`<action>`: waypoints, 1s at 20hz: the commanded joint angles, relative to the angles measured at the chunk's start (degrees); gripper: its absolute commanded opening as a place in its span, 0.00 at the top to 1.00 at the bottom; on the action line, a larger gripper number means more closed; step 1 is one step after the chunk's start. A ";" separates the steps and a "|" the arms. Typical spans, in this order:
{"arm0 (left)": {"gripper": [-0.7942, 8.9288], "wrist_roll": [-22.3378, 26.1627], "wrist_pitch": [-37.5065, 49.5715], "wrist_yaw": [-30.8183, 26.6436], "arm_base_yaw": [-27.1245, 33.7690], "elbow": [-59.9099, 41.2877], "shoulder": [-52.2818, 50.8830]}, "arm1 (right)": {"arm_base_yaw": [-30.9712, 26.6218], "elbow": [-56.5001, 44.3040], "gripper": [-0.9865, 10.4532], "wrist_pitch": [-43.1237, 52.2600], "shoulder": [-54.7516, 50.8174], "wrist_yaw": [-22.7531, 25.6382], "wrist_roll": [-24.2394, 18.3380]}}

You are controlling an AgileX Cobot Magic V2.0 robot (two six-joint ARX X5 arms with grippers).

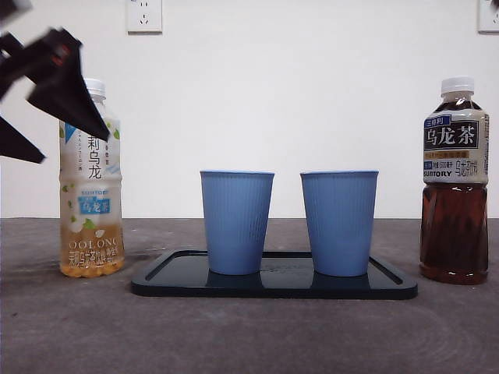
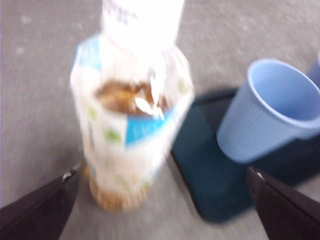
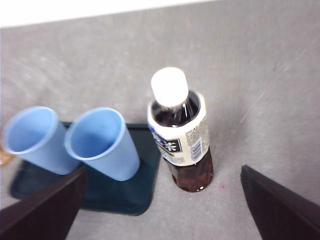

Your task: Pour the drink into the cup

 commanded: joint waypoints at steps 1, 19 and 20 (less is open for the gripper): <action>0.36 1.09 5.20 -0.35 -0.11 0.02 4.57 | 0.24 4.52 0.48 -2.99 -1.68 -0.04 0.39; 0.65 1.11 20.46 -3.15 -0.11 0.02 15.91 | 0.22 17.22 0.48 -7.39 -3.32 0.48 -0.98; 0.68 1.11 20.98 -3.15 -0.11 0.02 15.89 | 0.22 17.42 0.48 -7.41 -3.32 0.48 -0.98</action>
